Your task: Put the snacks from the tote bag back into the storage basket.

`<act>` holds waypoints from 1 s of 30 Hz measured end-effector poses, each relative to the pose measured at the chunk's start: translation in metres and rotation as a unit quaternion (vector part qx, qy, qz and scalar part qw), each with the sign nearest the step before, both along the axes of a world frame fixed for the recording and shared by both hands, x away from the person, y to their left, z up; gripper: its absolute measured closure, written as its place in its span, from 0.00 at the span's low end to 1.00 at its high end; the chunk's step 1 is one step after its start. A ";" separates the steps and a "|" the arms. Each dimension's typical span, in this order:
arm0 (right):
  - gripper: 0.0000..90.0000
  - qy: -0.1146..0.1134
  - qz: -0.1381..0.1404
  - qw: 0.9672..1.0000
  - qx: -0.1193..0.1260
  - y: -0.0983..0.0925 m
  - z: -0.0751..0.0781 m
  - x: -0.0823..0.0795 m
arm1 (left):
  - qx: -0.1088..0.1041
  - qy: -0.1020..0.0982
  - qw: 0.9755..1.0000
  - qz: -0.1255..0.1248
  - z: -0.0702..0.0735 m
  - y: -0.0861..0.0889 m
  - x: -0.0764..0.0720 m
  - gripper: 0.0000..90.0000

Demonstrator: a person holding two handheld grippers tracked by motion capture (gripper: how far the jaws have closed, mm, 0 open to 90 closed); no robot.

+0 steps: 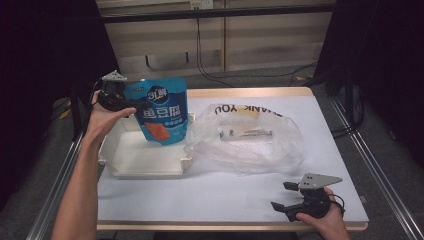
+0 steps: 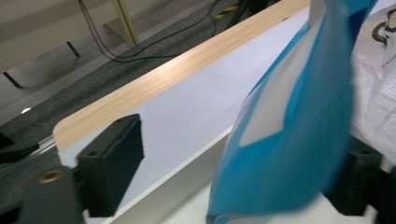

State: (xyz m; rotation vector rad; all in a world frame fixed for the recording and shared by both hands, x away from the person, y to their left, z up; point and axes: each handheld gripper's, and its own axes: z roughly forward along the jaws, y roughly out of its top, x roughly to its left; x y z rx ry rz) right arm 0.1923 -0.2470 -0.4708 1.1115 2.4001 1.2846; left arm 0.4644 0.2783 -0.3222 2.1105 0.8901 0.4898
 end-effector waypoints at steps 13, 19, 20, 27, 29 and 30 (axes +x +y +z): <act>0.19 -0.012 -0.004 1.000 0.001 0.002 0.004 -0.003 | -0.036 -0.020 0.999 0.017 0.012 0.009 -0.026 0.05; 0.19 -0.015 -0.013 1.000 0.000 0.001 0.005 -0.004 | -0.030 -0.020 0.999 0.007 0.016 0.013 -0.036 0.04; 0.19 -0.014 -0.014 1.000 0.002 0.000 0.005 -0.004 | -0.030 -0.019 0.999 0.010 0.016 0.013 -0.039 0.04; 0.17 -0.021 -0.027 0.999 0.002 -0.002 0.006 -0.006 | -0.056 -0.016 0.998 -0.009 0.021 0.019 -0.051 0.04; 0.16 -0.025 -0.033 0.999 0.002 -0.002 0.007 -0.006 | -0.045 -0.020 0.999 -0.001 0.023 0.021 -0.057 0.04; 0.16 -0.025 -0.033 0.999 0.002 -0.002 0.007 -0.006 | -0.045 -0.020 0.999 -0.001 0.023 0.021 -0.057 0.04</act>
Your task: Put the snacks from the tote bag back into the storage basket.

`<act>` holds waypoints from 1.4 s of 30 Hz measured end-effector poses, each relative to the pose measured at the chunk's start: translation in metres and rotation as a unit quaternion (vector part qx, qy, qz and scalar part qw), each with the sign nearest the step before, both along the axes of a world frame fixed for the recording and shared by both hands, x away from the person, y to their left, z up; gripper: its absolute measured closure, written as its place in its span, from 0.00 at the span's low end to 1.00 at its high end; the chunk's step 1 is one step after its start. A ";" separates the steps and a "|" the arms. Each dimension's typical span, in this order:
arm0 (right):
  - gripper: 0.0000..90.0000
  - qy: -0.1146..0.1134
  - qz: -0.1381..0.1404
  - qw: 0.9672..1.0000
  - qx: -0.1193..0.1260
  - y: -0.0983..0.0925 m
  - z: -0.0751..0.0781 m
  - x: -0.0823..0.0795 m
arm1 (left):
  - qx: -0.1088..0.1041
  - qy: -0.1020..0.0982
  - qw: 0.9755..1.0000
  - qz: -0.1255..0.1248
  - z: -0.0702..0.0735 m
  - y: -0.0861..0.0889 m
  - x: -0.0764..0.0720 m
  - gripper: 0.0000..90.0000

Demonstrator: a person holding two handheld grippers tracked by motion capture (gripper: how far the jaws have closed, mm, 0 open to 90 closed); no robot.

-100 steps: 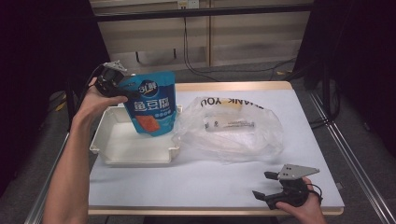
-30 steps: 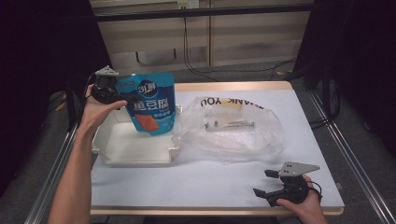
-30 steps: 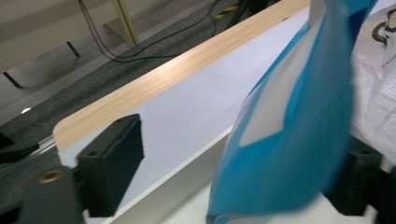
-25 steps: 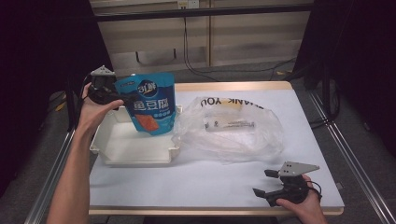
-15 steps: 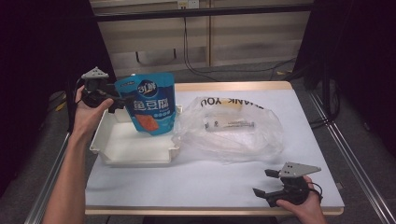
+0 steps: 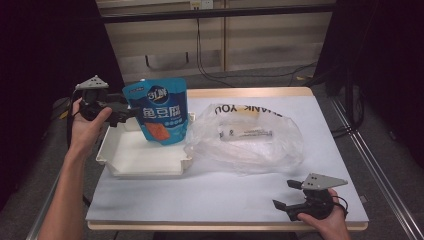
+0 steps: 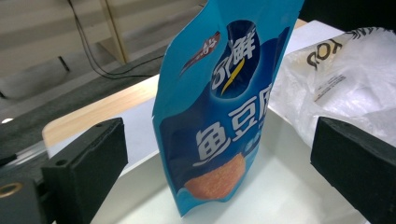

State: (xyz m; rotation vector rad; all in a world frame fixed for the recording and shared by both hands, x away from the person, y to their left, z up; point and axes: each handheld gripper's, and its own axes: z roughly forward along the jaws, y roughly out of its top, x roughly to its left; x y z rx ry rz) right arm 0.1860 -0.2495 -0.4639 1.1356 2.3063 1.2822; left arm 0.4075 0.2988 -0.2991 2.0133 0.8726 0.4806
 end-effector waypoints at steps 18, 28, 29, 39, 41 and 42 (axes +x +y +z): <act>0.16 -0.007 -0.014 1.000 0.003 -0.004 0.002 -0.002 | -0.007 -0.025 1.000 -0.004 -0.013 0.023 -0.075 0.08; 0.16 -0.006 -0.017 1.000 0.003 -0.004 0.002 -0.002 | -0.017 -0.015 1.000 0.016 -0.046 0.030 -0.113 0.08; 0.16 -0.006 -0.017 1.000 0.003 -0.004 0.002 -0.002 | -0.016 -0.014 1.000 0.015 -0.050 0.028 -0.116 0.08; 0.16 -0.007 -0.015 1.000 0.002 -0.003 0.003 -0.002 | -0.032 0.003 0.999 -0.009 -0.077 -0.001 -0.150 0.07; 0.16 -0.010 -0.014 1.000 0.002 -0.003 0.002 -0.003 | -0.022 -0.005 1.000 -0.010 -0.080 -0.004 -0.153 0.07; 0.16 -0.009 -0.014 1.000 0.003 -0.003 0.002 -0.003 | -0.031 -0.035 0.999 0.008 -0.086 -0.007 -0.158 0.07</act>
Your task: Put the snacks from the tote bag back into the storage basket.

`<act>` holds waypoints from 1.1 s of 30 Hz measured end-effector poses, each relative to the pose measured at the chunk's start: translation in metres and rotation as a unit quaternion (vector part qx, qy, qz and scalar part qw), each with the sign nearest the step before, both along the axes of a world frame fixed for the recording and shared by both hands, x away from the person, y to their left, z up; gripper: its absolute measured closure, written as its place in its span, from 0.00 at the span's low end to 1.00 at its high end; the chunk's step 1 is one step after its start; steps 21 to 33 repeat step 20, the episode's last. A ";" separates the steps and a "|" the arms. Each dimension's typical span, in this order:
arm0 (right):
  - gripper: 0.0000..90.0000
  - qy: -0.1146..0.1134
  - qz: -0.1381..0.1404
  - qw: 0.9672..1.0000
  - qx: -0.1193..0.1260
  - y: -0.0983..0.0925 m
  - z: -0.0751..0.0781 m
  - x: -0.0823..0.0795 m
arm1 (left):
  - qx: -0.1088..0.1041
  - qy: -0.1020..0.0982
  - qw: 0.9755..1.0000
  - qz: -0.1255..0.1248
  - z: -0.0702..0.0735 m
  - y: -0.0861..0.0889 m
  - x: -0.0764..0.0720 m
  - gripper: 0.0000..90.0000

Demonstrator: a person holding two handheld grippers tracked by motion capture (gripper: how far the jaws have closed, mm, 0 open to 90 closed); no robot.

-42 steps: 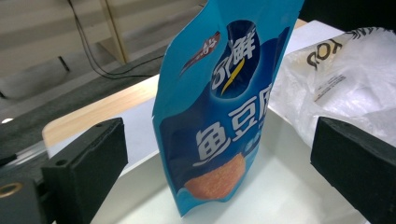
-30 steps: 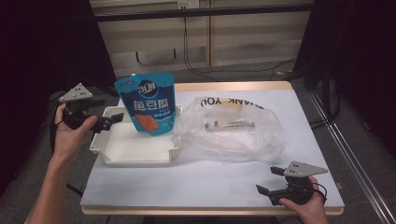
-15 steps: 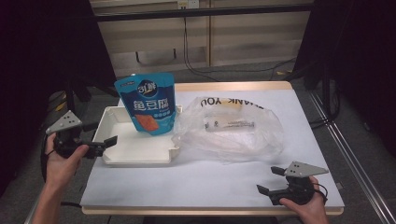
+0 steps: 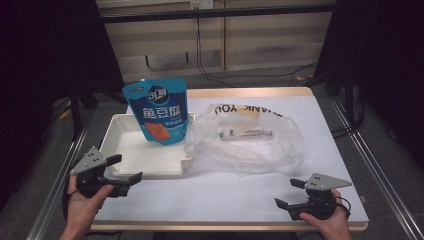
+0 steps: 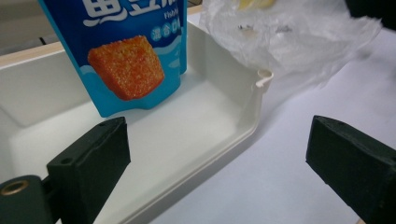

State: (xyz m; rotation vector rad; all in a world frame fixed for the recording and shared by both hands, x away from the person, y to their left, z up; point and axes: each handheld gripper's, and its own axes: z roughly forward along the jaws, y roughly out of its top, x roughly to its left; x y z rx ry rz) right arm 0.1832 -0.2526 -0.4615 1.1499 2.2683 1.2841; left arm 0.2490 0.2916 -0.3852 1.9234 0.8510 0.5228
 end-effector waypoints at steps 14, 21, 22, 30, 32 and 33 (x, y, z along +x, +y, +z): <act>0.16 -0.006 -0.013 1.000 0.002 -0.004 0.001 0.000 | -0.013 0.055 0.998 -0.010 -0.055 -0.029 -0.016 0.08; 0.16 -0.018 -0.023 1.000 0.002 -0.006 0.003 -0.001 | 0.020 0.063 0.997 -0.026 -0.060 -0.037 -0.017 0.05; 0.16 -0.018 -0.023 1.000 0.002 -0.006 0.003 -0.001 | 0.020 0.063 0.997 -0.026 -0.060 -0.037 -0.017 0.05; 0.16 -0.018 -0.023 1.000 0.002 -0.006 0.003 -0.001 | 0.020 0.063 0.997 -0.026 -0.060 -0.037 -0.017 0.05; 0.16 -0.018 -0.023 1.000 0.002 -0.006 0.003 -0.001 | 0.020 0.063 0.997 -0.026 -0.060 -0.037 -0.017 0.05; 0.16 -0.018 -0.023 1.000 0.002 -0.006 0.003 -0.001 | 0.020 0.063 0.997 -0.026 -0.060 -0.037 -0.017 0.05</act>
